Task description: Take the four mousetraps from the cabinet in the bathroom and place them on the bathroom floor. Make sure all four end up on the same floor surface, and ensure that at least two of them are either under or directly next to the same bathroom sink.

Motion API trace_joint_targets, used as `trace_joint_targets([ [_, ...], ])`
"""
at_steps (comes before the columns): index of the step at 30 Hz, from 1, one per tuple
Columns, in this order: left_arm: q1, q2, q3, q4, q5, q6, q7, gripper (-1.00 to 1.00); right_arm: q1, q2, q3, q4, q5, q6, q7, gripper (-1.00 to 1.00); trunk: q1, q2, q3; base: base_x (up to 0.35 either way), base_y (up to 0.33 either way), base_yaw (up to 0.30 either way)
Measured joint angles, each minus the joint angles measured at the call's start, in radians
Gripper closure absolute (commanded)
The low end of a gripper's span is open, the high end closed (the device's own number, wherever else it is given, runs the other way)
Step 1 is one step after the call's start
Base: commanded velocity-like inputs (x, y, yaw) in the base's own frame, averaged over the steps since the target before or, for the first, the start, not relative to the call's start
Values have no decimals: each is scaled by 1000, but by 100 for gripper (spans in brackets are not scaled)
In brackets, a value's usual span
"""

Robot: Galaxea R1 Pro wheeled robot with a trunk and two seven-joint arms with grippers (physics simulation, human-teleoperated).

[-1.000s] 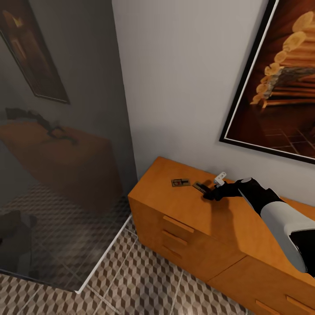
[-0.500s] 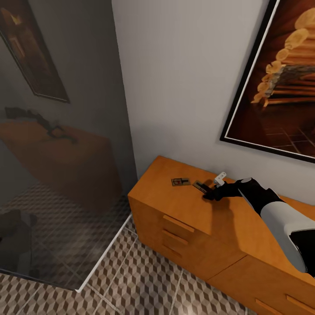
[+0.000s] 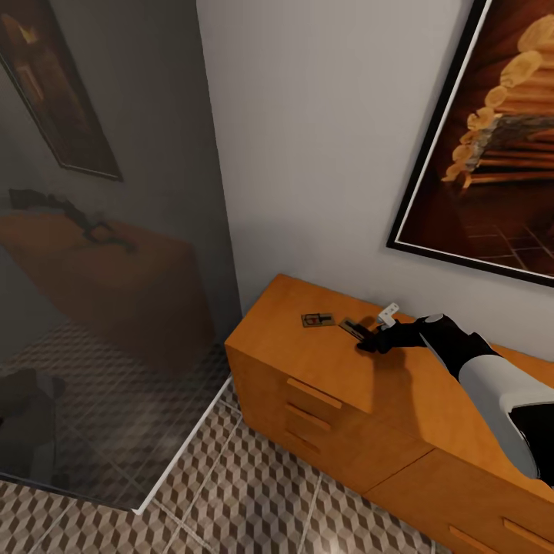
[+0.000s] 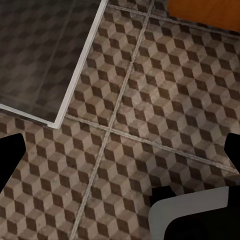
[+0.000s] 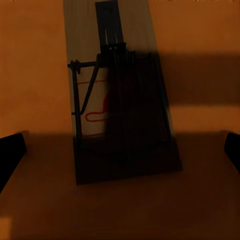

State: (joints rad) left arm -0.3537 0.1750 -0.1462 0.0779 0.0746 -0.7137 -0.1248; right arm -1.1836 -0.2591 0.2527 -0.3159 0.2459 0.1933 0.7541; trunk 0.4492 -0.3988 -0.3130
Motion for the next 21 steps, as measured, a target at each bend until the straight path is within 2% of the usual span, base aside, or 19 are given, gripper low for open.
trace_joint_targets([
  [11, 0, 0, 0, -1, 0, 0, 0, -100, 0, 0, 5, 4, -8, 1, 4, -100, 0, 0, 0, 92, 17, 0],
  [21, 0, 0, 0, -1, 0, 0, 0, -100, 0, 0, 5, -1, 1, -1, 0, -100, 0, 0, 0, 16, 3, 0],
])
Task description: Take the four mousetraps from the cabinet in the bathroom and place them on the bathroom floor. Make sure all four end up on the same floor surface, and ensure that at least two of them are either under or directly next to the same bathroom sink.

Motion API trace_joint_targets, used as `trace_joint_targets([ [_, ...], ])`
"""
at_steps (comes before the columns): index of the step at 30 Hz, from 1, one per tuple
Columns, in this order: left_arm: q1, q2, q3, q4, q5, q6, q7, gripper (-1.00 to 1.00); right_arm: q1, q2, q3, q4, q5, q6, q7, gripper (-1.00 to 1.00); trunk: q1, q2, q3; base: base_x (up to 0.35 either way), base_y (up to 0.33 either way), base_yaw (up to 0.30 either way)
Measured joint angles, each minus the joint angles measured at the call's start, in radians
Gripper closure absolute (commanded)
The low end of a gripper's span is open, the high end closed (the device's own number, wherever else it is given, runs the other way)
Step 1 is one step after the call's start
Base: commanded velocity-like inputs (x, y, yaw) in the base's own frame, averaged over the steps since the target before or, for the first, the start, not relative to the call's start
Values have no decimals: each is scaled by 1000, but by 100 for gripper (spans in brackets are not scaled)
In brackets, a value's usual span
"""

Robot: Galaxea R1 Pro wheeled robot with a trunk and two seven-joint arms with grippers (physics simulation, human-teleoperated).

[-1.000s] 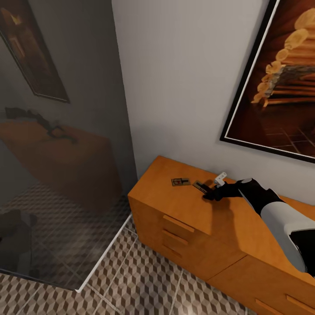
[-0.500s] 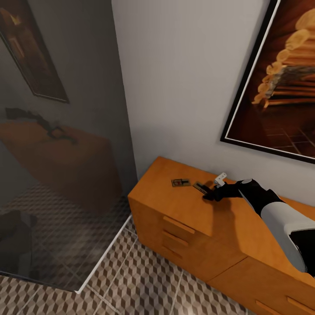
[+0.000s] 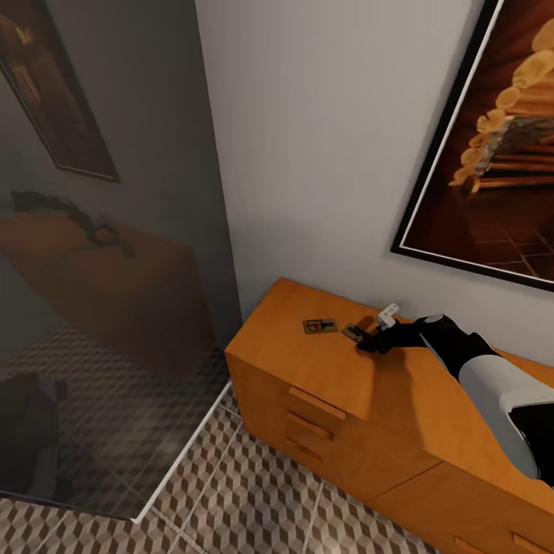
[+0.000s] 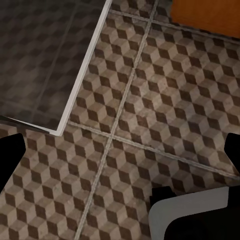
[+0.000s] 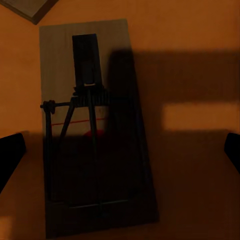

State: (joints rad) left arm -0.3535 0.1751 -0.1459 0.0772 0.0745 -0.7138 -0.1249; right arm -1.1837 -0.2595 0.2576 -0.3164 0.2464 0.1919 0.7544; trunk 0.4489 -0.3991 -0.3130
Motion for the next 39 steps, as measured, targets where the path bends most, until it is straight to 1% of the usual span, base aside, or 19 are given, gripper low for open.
trace_joint_targets([
  [18, 0, 0, 0, 0, 0, 0, 0, -100, 0, 0, 1, -2, 1, 0, 0, -100, 0, 0, -1, 0, 0, 0],
  [29, 0, 0, 0, 0, 0, 0, 0, -100, 0, 0, 2, -27, 2, 1, 1, -100, 0, 0, -11, 0, 0, 0],
  [39, 0, 0, 0, 0, 0, 0, 0, -100, 0, 0, 1, -31, 3, 0, 0, -100, 0, 0, -13, 0, 0, 0],
])
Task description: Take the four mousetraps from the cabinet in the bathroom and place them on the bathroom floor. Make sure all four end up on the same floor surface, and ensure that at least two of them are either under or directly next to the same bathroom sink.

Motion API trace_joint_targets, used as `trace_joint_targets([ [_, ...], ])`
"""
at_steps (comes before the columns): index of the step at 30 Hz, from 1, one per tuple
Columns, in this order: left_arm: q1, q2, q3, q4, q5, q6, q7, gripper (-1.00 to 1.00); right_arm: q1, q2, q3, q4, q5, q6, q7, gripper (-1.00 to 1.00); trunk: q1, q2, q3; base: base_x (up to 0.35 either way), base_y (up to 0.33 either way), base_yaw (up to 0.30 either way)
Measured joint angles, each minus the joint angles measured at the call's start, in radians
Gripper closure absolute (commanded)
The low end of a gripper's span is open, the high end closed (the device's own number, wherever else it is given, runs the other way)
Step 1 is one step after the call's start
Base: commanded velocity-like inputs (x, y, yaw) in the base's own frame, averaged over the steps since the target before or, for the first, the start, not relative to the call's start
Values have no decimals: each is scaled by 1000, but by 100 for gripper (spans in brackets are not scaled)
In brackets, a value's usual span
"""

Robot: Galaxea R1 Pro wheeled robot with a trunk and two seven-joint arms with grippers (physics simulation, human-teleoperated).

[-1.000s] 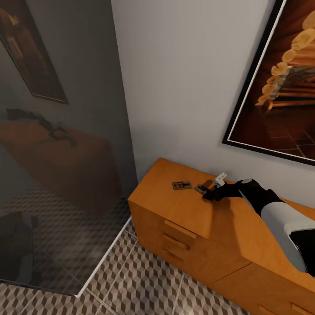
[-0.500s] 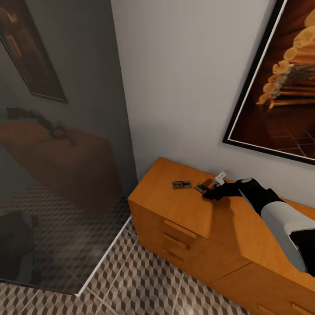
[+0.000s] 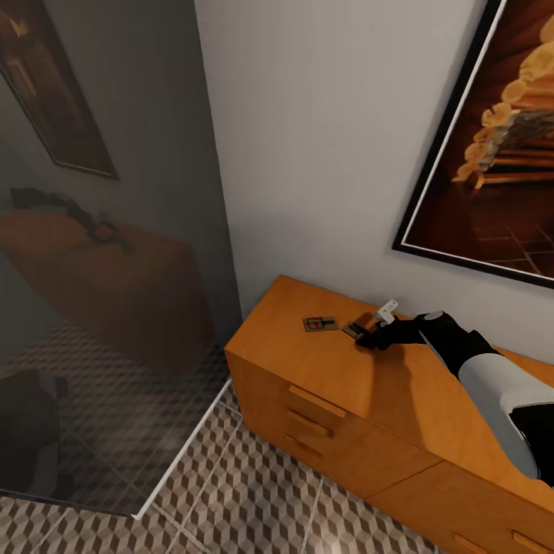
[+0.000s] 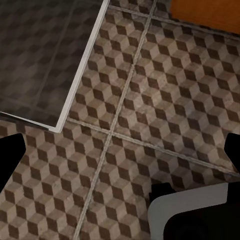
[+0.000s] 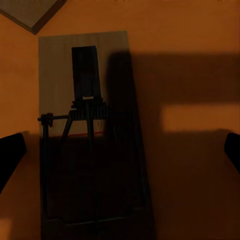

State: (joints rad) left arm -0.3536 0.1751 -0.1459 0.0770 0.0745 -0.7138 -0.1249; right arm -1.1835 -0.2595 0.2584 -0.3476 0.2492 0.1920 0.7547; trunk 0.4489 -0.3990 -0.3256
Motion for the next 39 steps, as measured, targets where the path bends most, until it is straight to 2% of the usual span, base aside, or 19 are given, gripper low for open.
trace_joint_targets([
  [11, 0, 0, 0, 1, 0, 0, 0, -100, 0, 0, 0, 0, 0, 0, 0, -100, 0, 0, 0, 0, 0, 0],
  [12, 0, 0, 0, 0, 0, 0, 0, -100, 0, 0, 0, 0, 0, 0, 0, 100, 0, 0, 0, 0, 0, 0],
  [39, 0, 0, 0, 0, 0, 0, 0, -100, 0, 1, -2, -2, 7, -4, 1, 100, 0, 0, 0, 0, 0, 0],
])
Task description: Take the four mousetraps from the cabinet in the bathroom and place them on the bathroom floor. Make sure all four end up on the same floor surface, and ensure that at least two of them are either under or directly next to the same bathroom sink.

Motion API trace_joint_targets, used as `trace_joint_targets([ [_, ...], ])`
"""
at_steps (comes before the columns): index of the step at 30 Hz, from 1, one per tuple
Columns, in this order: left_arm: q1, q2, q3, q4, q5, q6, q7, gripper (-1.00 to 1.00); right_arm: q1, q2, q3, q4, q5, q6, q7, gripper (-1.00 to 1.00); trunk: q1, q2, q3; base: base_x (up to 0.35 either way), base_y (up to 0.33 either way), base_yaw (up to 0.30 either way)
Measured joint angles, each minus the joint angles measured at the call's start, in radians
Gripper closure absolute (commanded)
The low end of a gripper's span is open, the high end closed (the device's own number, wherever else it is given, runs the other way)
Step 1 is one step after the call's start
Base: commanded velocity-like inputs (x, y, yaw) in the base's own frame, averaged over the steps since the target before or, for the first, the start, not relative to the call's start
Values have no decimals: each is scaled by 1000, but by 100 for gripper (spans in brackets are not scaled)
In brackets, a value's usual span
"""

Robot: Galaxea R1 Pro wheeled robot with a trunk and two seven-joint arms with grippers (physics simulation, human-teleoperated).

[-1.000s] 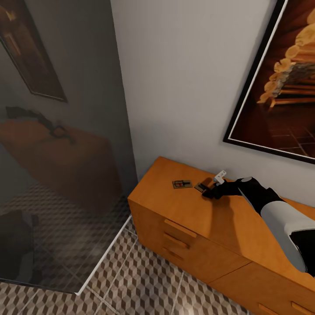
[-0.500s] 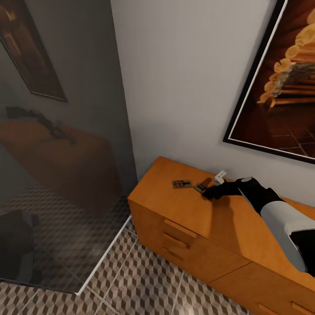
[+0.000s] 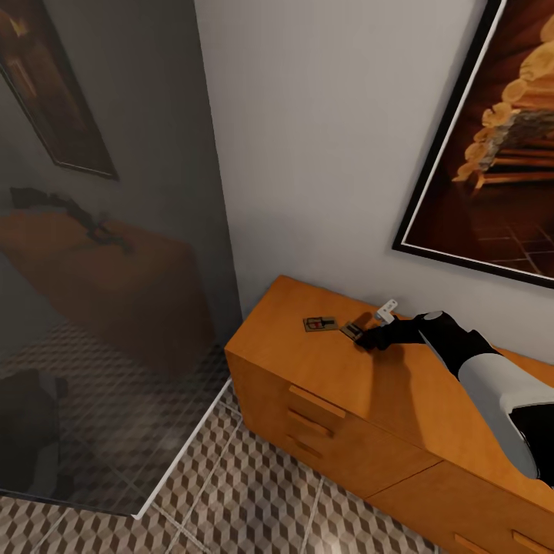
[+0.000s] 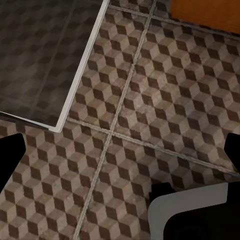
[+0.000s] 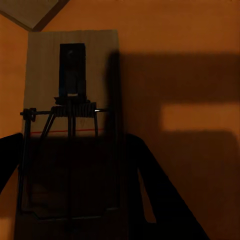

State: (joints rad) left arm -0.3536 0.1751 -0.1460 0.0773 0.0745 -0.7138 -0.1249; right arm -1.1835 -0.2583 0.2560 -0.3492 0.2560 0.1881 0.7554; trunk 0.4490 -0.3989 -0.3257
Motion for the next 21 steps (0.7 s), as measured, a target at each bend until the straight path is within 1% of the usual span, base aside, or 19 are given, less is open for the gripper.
trace_joint_targets([
  [12, 0, 0, 0, 0, 0, 0, 0, -100, 0, 0, -4, -2, 2, 6, 3, 100, 0, 0, 0, 0, 0, 0],
  [13, 0, 0, 0, 0, 0, 0, 0, -100, 1, -1, 2, -24, 7, 10, 6, 100, 0, 1, 0, 0, 0, 0],
  [15, 0, 0, 0, 0, 0, 0, 0, -100, 1, -1, 1, -66, 7, 22, 9, 100, 0, 1, 0, 0, 0, 0],
  [16, 0, 0, 0, 0, 0, 0, 0, -100, 1, -1, -1, -102, 7, 51, 11, 100, 0, 1, 0, 0, 0, 0],
  [21, 0, 0, 0, 1, 0, 0, 0, -100, 1, -1, -3, -191, 7, 119, 14, 100, 0, 1, 0, 0, 0, 0],
])
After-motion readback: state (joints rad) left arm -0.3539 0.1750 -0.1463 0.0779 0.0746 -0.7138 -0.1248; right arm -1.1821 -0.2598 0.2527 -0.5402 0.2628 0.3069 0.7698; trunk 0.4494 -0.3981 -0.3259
